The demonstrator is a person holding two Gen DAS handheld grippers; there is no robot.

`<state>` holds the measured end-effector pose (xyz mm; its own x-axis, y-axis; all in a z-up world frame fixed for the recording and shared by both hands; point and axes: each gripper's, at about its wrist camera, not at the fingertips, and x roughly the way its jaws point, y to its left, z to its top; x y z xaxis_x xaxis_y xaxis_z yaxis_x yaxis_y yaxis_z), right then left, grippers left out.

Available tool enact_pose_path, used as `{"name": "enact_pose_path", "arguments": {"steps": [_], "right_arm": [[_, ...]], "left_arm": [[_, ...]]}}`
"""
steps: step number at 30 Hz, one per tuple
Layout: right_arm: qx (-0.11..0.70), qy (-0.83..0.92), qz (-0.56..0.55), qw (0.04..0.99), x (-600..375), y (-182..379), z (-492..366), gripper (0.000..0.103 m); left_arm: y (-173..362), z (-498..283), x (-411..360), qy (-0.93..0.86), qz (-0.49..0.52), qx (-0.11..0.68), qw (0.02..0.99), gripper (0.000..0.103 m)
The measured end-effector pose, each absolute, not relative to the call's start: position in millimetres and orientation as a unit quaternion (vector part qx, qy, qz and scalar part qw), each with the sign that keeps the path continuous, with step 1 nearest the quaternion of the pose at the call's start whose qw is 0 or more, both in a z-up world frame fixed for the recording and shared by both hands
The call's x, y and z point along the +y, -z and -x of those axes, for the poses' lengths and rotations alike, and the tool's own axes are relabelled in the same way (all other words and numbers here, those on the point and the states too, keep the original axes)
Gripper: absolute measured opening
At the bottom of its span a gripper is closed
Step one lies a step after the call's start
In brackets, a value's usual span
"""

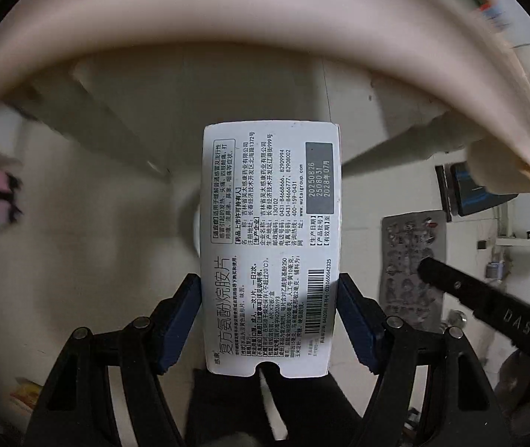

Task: Collect trash
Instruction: 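Open both tools over the trash bin to drop the card and foil pack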

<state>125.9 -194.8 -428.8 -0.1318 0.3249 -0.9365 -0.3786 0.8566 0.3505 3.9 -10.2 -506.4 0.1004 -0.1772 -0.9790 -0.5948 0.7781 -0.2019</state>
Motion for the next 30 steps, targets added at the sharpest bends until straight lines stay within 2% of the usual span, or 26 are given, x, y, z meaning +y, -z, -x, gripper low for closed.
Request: {"name": "enact_pose_path", "arguments": {"steps": [4, 5, 7, 8, 9, 10, 11, 12, 13, 15, 17, 18, 25, 30], "right_arm": [[0.715, -0.274, 0.021, 0.643, -182.5, 503.6, -127.6, 0.006], [0.716, -0.275, 0.021, 0.641, -177.4, 523.9, -132.1, 0.006], [0.72, -0.272, 0.016, 0.638, -173.0, 553.1, -137.0, 0.007], [0.724, -0.268, 0.013, 0.635, -171.0, 569.9, -138.9, 0.007], [0.73, -0.266, 0.014, 0.629, -169.9, 589.5, -141.5, 0.012], [0.732, -0.263, 0.015, 0.628, -170.9, 606.0, -144.0, 0.029], [0.733, -0.26, 0.018, 0.628, -170.8, 618.2, -146.3, 0.042], [0.733, -0.257, 0.019, 0.629, -169.9, 627.1, -146.7, 0.06], [0.734, -0.254, 0.018, 0.63, -169.0, 635.9, -147.8, 0.066], [0.735, -0.249, 0.035, 0.629, -169.5, 648.9, -144.4, 0.068], [0.728, -0.243, 0.065, 0.638, -165.7, 653.9, -146.7, 0.086], [0.722, -0.237, 0.091, 0.643, -163.9, 653.3, -143.8, 0.102], [0.698, -0.217, 0.172, 0.661, -153.2, 624.5, -131.1, 0.103], [0.684, -0.225, 0.185, 0.669, -155.0, 571.9, -119.5, 0.103]], "left_arm": [[591.8, -8.9, 5.3, -0.14, 0.357, 0.663, 0.642, 0.072], [603.6, -10.1, 7.4, -0.14, 0.362, 0.666, 0.637, 0.075], [629.0, -14.1, 13.1, -0.141, 0.372, 0.663, 0.634, 0.094], [637.9, -15.1, 14.9, -0.144, 0.371, 0.663, 0.634, 0.095], [646.4, -16.4, 16.3, -0.151, 0.365, 0.666, 0.633, 0.095], [650.9, -15.9, 15.8, -0.159, 0.358, 0.667, 0.634, 0.095], [655.5, -11.4, 11.3, -0.17, 0.343, 0.671, 0.635, 0.095], [656.6, -10.9, 10.5, -0.177, 0.333, 0.672, 0.637, 0.095], [655.9, -9.0, 7.5, -0.183, 0.325, 0.673, 0.639, 0.095], [653.4, -1.9, 4.9, -0.2, 0.302, 0.675, 0.642, 0.095], [650.3, 4.8, 6.8, -0.215, 0.281, 0.679, 0.644, 0.095], [646.8, 7.1, 6.4, -0.224, 0.269, 0.682, 0.642, 0.095], [601.1, 30.1, 5.7, -0.244, 0.242, 0.682, 0.646, 0.095], [562.5, 35.7, 0.1, -0.243, 0.234, 0.679, 0.652, 0.095]]}}
